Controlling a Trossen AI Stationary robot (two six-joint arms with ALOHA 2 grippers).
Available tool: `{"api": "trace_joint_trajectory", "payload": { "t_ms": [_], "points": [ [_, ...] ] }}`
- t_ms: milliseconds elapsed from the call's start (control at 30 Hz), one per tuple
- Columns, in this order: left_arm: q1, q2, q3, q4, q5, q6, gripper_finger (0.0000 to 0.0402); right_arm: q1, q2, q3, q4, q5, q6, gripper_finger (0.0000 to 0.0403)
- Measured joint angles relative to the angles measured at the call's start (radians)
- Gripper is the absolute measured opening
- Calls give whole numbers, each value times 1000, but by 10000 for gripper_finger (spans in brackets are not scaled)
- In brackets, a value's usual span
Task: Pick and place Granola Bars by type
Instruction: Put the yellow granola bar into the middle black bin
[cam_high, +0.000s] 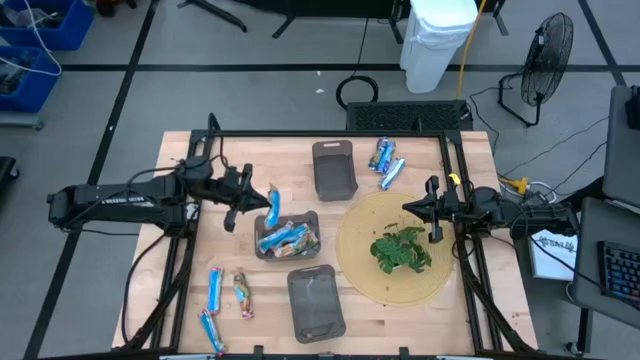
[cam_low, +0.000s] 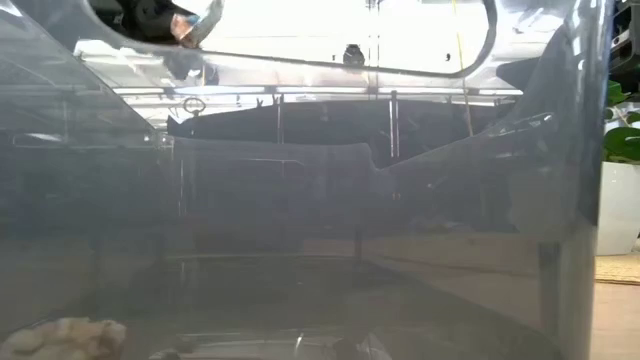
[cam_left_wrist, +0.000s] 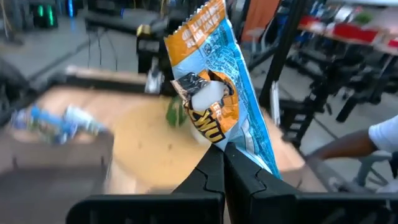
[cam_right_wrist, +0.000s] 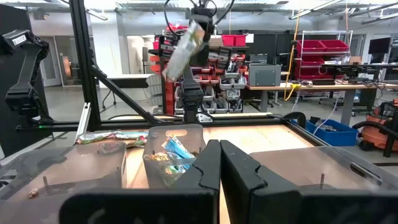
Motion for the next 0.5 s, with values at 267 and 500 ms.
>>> {"api": "trace_joint_trajectory", "payload": {
  "t_ms": [267,500],
  "points": [
    [-6,0,0,-240,-143,-28,0,0,0,0,0,0,0,0],
    [-48,22,20,-358,-213,-46,0,0,0,0,0,0,0,0]
  ]
}}
